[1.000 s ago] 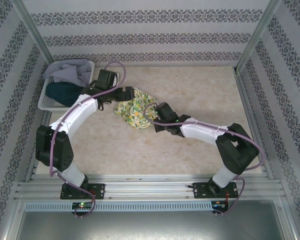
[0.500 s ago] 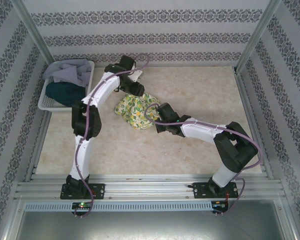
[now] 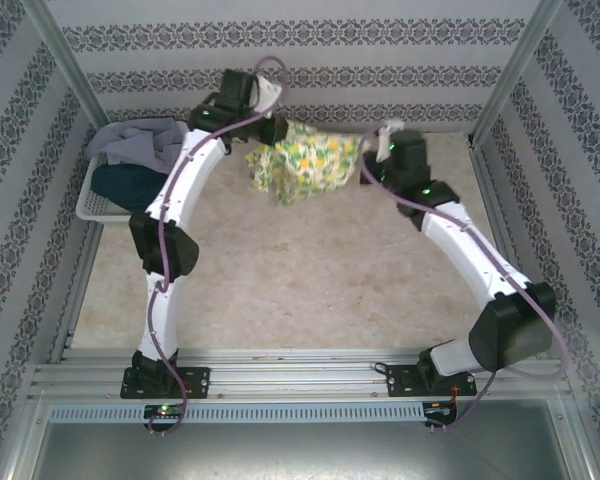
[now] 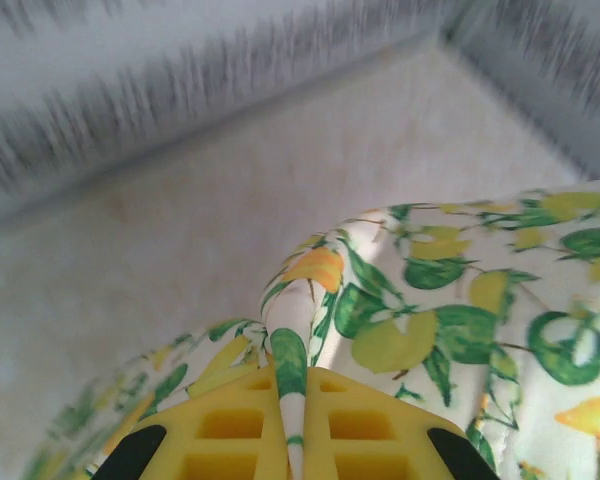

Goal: Fold and stack the skirts

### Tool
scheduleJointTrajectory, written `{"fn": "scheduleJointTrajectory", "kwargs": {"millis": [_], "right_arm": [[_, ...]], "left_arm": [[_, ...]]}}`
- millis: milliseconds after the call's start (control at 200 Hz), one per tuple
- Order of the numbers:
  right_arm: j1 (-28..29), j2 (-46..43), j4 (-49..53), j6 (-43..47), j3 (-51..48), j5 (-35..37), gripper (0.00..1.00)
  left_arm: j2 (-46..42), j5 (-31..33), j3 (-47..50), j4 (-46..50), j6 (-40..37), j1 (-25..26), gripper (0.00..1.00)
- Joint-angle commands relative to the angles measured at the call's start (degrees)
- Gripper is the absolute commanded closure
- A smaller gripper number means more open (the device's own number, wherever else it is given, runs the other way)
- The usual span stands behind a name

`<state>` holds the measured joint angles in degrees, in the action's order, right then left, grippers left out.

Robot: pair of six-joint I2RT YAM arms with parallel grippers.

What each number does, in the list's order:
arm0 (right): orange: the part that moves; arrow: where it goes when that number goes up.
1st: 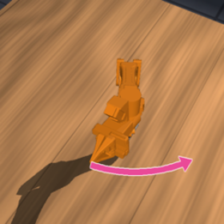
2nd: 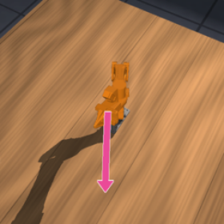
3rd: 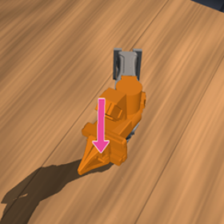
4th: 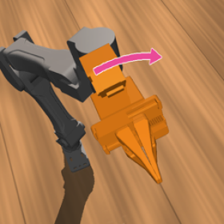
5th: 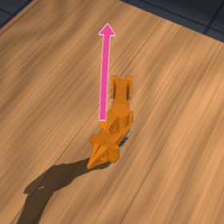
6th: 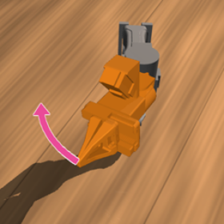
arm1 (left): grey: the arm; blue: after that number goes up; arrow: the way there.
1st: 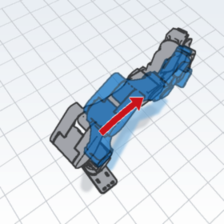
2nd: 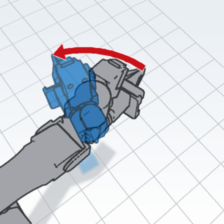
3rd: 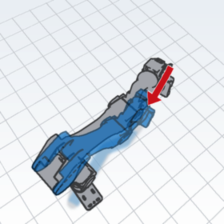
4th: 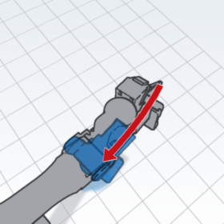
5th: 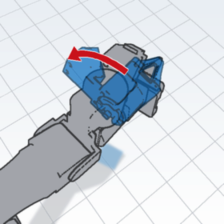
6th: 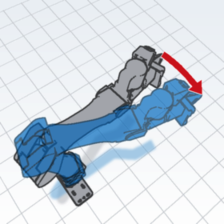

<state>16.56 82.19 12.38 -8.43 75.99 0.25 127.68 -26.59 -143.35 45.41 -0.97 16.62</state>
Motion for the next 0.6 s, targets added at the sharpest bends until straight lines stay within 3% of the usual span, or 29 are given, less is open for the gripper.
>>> {"fn": "scheduleJointTrajectory", "kwargs": {"millis": [0,130,195,260,275,340,370,520,594], "right_arm": [[-1.66,-0.08,1.49,7.33,8.61,-5.34,1.0],[-1.93,2.23,2.8,10.94,15.76,-6.35,1.0],[-1.92,1.39,2.58,10.22,13.48,-8.43,1.0],[-1.44,-0.63,1.88,8.02,7.39,-11.59,1.0],[-1.25,-1.22,1.4,7.47,5.57,-12.34,1.0],[-0.39,-3.5,-0.39,3.66,-2.15,-15.32,1.0],[-0.22,-4.27,-0.31,1.52,-5.04,-16.82,1.0],[2.62,-4.33,6.39,-1.68,-13.86,-20.43,1.0],[4.85,-3.28,12.36,-0.73,-14.63,-23.13,0.97]], "left_arm": [[-3.03,-2.35,-3.05,-20.0,3.2,-1.71,1.0],[-1.77,-6.98,-4.92,-28.06,4.56,-1.78,1.0],[-1.9,-9.13,-2.86,-26.67,4.93,-1.82,1.0],[-2.94,-10.64,2.07,-22.4,4.47,-1.84,0.93],[-3.28,-10.94,3.97,-21.65,4.22,-1.84,0.86],[-5.27,-10.1,11.93,-18.94,3.13,-1.81,0.15],[-6.6,-8.78,15.51,-18.24,2.4,-1.85,0.01],[-17.23,-0.89,34.22,-27.07,4.47,-2.42,0.0],[-20.67,2.32,38.42,-26.92,5.14,-2.43,0.0]]}}
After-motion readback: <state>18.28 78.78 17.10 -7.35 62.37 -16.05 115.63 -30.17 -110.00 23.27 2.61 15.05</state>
